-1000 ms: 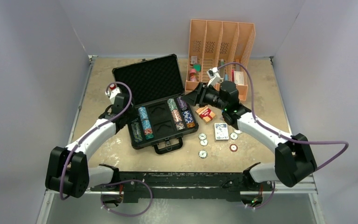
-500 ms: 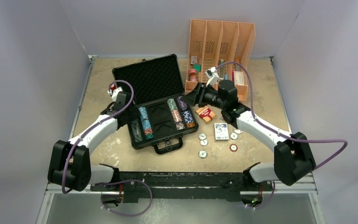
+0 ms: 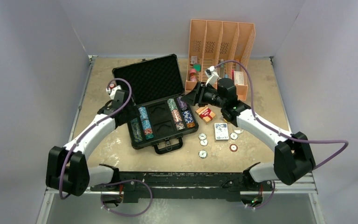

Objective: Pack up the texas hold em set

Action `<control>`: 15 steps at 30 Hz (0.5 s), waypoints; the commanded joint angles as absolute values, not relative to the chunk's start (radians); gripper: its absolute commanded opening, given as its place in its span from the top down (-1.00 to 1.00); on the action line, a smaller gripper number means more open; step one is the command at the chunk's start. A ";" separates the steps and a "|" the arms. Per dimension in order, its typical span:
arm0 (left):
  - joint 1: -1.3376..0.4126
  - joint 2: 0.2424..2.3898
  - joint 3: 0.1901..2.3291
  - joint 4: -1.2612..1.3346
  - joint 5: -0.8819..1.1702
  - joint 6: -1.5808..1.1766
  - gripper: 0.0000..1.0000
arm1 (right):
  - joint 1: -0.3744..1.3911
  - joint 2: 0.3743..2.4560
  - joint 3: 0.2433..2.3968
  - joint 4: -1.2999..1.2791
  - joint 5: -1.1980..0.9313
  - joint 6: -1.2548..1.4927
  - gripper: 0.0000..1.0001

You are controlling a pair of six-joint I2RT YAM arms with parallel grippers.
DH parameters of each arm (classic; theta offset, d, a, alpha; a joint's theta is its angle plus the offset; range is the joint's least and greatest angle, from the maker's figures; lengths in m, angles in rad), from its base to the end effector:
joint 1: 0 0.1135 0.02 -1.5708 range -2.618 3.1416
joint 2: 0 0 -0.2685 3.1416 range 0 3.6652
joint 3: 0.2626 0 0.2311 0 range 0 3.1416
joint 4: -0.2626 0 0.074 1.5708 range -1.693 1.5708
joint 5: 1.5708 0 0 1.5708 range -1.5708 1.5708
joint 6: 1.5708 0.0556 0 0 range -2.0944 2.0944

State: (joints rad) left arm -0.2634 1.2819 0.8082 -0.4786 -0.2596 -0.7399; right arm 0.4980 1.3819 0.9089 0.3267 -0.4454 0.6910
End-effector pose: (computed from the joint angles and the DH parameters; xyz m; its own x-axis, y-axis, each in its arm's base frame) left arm 0.2389 -0.0496 0.2184 -0.6538 -0.4986 -0.5692 -0.4506 0.8608 -0.2365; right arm 0.2683 0.1731 0.3109 -0.6121 0.3219 -0.7223 -0.5391 0.4985 0.6789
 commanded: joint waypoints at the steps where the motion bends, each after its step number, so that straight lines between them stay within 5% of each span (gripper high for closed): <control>1: -0.264 1.137 0.890 -0.520 -0.299 -0.720 -0.22 | 0.496 1.341 1.002 0.232 -0.346 0.623 -0.03; 15: -0.265 0.865 0.954 -0.352 0.082 -0.585 -0.22 | 0.499 1.330 0.994 -0.206 0.105 0.568 -0.02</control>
State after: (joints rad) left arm -0.2630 0.8917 0.9356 -0.4442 -0.0528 -0.6502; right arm 0.4988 1.3350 0.9802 -0.0074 -0.1047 0.5819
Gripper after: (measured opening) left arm 0.615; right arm 0.514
